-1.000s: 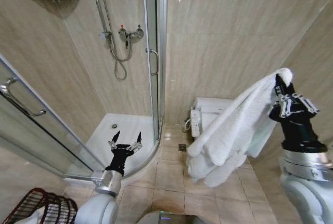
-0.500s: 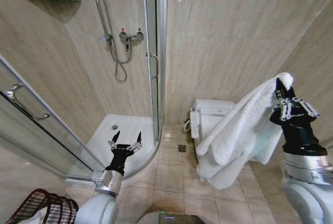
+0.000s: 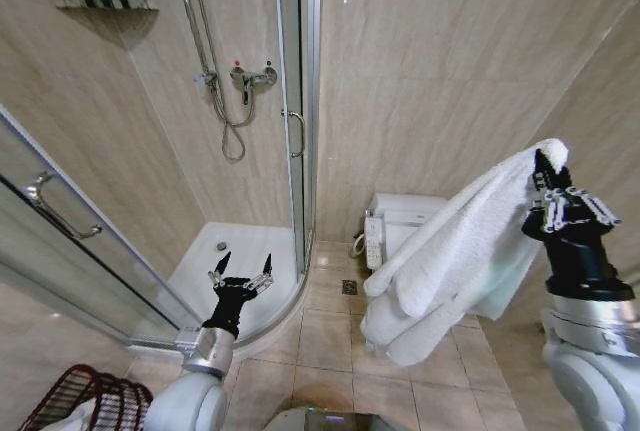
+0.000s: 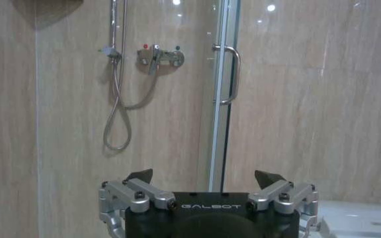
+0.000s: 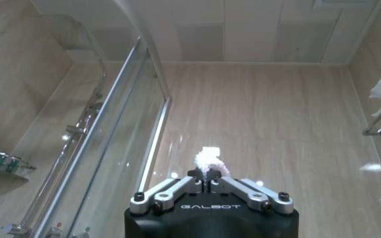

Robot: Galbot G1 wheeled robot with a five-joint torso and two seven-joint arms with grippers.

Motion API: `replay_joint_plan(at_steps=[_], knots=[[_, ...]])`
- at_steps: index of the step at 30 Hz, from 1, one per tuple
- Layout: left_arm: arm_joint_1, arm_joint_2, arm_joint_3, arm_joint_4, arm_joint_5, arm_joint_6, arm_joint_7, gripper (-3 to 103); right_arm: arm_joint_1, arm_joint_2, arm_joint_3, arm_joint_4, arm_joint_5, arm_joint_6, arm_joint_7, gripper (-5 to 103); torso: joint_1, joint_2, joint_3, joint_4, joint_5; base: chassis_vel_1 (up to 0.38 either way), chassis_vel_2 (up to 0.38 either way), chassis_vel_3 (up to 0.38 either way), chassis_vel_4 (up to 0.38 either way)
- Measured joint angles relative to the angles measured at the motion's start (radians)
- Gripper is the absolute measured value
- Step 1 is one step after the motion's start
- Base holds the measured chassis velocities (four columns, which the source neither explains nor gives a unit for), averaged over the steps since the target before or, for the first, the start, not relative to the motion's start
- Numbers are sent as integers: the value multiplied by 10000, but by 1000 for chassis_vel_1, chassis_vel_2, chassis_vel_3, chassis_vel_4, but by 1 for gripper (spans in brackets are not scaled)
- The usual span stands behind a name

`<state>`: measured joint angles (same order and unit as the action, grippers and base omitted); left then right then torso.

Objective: Discard the used towel into the hamper.

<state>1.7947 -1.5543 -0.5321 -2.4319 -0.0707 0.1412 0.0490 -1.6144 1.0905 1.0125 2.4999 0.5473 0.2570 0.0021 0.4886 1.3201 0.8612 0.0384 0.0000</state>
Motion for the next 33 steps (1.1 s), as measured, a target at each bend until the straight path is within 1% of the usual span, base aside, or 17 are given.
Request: replay_joint_plan(at_steps=[1, 9, 10, 11, 12, 14, 15, 18, 19, 23, 24, 27, 28, 33], knots=[[0, 0, 0, 0, 0, 0, 0, 100, 0, 0, 0, 0, 0, 0, 0, 2, 0, 0, 0, 0, 0, 0, 0, 0, 0], [0, 0, -1, 0, 0, 0, 1, 100, 9, 38, -44, 0, -23, 0, -4, 2, 234, 513, 281, 0, 0, 0, 0, 0, 0], [0, 0, -1, 0, 0, 0, 1, 100, 9, 38, -44, 0, -23, 0, -4, 2, 234, 513, 281, 0, 0, 0, 0, 0, 0], [0, 0, 0, 0, 0, 0, 0, 100, 9, 46, -62, 0, -37, 1, -5, 2, 265, 582, 318, 0, 0, 0, 0, 0, 0], [0, 0, 0, 0, 0, 0, 0, 100, 18, 64, -121, 0, -93, 5, -8, 2, 358, 786, 429, 0, 0, 0, 0, 0, 0], [0, 0, 0, 0, 0, 0, 1, 100, 42, 75, -147, 0, -105, 6, -12, 2, 430, 937, 506, 0, 0, 0, 0, 0, 0], [0, 0, 0, 0, 0, 0, 1, 100, 42, 75, -147, 0, -105, 6, -12, 2, 430, 937, 506, 0, 0, 0, 0, 0, 0], [0, 0, 0, 0, 0, 0, 0, 100, 79, 75, -166, 0, -111, 6, -14, 2, 536, 1159, 624, 0, 0, 0, 0, 0, 0], [0, 0, 0, 0, 0, 0, 0, 100, 79, 75, -166, 0, -111, 6, -14, 2, 536, 1159, 624, 0, 0, 0, 0, 0, 0], [0, 1, 0, 0, 0, 0, 0, 100, 89, 80, -189, 0, -120, 6, -25, 2, 675, 1471, 796, 0, 0, 0, 0, 0, 0], [0, 1, 0, 0, 0, 0, 0, 100, 89, 80, -189, 0, -120, 6, -25, 2, 675, 1471, 796, 0, 0, 0, 0, 0, 0], [0, 0, 0, 0, 0, 0, 1, 100, 109, 71, -205, 0, -122, 6, -28, 2, 783, 1709, 927, 0, 0, 0, 0, 0, 0], [0, 0, 0, 0, 0, 0, 1, 100, 109, 71, -205, 0, -122, 6, -28, 2, 783, 1709, 927, 0, 0, 0, 0, 0, 0], [0, 0, 0, 0, 0, 0, 0, 100, 132, 61, -217, 0, -122, 7, -30, 2, 934, 2035, 1103, 0, 0, 0, 0, 0, 0]])
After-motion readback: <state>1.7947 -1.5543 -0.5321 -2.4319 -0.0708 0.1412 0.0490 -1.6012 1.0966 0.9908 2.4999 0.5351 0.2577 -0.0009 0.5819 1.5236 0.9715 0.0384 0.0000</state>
